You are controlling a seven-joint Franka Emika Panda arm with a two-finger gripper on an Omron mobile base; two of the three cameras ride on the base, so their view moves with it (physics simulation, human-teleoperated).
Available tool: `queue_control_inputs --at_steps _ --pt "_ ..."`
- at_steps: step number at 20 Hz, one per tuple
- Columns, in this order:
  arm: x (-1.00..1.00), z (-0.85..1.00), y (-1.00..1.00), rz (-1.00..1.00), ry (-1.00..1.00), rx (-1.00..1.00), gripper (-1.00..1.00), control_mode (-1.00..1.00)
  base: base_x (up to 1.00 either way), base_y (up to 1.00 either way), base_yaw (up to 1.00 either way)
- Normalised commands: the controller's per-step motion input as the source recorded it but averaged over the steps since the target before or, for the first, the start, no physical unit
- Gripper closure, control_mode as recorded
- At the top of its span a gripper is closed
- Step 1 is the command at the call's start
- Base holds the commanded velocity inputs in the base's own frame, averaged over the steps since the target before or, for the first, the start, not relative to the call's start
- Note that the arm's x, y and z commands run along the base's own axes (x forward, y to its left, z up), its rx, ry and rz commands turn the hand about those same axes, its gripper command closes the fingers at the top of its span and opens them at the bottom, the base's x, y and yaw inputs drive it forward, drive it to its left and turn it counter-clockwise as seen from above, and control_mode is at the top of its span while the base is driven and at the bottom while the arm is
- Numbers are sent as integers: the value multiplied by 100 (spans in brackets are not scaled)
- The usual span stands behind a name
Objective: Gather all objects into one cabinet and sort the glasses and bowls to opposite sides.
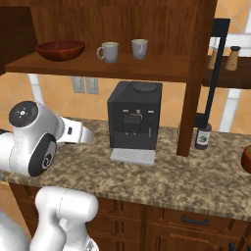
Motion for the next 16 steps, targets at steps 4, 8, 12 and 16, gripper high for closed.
queue_control_inputs --at_steps 4,8,12,16 --pt "-93 19 -28 -12 4 6 -100 -100 0 0 0" --pt "-95 93 -29 0 2 2 -100 -100 0 0 0" --pt "-28 10 2 0 -2 0 -100 100 0 0 0" --pt "0 0 0 0 0 0 -100 100 -82 -29 -15"
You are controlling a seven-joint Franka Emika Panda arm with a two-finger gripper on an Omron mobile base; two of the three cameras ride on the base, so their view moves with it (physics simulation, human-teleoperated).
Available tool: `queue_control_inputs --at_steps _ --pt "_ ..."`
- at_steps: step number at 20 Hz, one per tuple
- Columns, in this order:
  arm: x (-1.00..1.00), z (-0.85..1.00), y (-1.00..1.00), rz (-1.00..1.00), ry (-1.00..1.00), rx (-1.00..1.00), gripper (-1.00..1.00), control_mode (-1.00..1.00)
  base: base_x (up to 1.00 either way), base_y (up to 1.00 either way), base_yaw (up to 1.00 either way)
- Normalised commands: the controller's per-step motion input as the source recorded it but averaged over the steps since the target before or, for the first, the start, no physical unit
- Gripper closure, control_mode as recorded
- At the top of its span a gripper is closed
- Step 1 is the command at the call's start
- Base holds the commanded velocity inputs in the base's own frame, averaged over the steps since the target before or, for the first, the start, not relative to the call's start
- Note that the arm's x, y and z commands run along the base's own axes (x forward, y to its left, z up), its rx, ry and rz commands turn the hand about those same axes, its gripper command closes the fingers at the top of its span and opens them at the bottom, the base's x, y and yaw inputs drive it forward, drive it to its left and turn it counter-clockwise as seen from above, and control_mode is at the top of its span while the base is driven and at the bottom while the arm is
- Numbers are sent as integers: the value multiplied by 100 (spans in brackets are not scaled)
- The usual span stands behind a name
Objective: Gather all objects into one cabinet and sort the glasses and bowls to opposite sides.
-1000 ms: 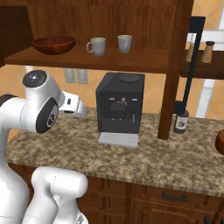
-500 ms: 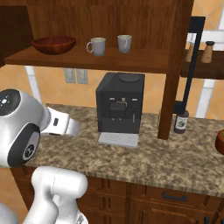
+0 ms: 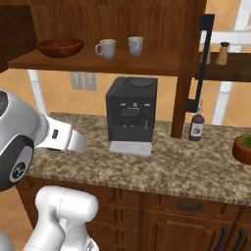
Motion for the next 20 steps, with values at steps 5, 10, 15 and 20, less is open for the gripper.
queue_control_inputs --at_steps 5,10,15,20 --pt "0 0 0 0 0 0 -100 100 -100 -48 -40" --pt "0 0 0 0 0 0 -100 100 -42 -58 -64" --pt "0 0 0 0 0 0 -100 100 0 -67 -73" --pt "0 0 0 0 0 0 -100 100 0 -83 -66"
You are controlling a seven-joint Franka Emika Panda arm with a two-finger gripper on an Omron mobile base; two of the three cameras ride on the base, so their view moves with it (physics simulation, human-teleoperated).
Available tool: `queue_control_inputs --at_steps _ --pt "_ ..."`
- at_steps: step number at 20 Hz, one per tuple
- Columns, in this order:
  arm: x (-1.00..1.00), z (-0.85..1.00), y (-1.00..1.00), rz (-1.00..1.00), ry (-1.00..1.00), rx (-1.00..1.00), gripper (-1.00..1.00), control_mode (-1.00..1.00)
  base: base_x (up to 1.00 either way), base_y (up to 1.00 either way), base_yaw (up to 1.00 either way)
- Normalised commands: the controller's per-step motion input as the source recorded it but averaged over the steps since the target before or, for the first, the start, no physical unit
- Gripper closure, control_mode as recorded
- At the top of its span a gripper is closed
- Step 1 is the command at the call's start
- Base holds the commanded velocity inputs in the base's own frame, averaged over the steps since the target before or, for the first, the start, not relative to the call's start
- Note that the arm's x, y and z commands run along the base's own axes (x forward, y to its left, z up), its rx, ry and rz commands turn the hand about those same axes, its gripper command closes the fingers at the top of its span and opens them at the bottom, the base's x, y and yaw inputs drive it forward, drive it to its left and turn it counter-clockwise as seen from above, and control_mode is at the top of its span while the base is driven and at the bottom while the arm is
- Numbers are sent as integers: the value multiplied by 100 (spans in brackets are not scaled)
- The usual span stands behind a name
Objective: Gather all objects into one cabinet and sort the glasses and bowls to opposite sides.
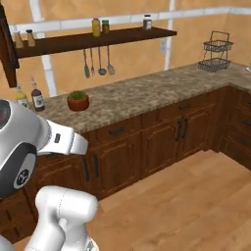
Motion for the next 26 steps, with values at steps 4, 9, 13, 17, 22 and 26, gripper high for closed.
queue_control_inputs --at_steps 4,9,13,17,22,26 --pt "0 0 0 0 0 0 -100 100 0 -100 -56" --pt "0 0 0 0 0 0 -100 100 0 -100 -49" --pt "0 0 0 0 0 0 -100 100 0 -100 -39" --pt "0 0 0 0 0 0 -100 100 0 -100 -35" --pt "0 0 0 0 0 0 -100 100 0 -100 -33" --pt "0 0 0 0 0 0 -100 100 0 -100 -32"
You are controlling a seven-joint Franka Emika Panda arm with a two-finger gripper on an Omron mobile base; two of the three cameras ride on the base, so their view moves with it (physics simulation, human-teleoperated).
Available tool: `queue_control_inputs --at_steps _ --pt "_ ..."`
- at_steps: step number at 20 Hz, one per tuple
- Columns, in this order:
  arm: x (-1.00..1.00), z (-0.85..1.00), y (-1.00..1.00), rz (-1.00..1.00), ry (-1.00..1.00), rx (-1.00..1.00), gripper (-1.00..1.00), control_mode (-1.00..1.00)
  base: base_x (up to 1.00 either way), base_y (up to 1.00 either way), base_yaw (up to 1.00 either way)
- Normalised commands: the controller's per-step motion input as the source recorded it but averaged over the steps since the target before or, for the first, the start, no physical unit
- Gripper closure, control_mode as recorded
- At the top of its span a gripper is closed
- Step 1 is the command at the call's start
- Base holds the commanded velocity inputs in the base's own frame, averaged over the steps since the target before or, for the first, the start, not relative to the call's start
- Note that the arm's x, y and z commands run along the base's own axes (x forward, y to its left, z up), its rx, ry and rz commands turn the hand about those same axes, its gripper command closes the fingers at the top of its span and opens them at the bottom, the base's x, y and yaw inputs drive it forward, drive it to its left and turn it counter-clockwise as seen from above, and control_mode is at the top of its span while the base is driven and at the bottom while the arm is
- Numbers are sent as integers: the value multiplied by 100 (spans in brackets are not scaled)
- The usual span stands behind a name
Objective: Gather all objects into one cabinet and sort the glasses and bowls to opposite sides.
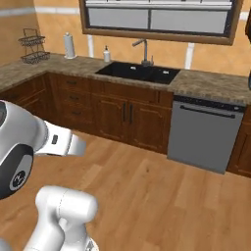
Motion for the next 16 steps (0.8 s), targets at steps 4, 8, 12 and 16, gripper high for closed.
queue_control_inputs --at_steps 4,8,12,16 --pt "0 0 0 0 0 0 -100 100 0 -100 -32" --pt "0 0 0 0 0 0 -100 100 1 -78 -22" --pt "0 0 0 0 0 0 -100 100 68 -16 -13" --pt "0 0 0 0 0 0 -100 100 100 0 -6"
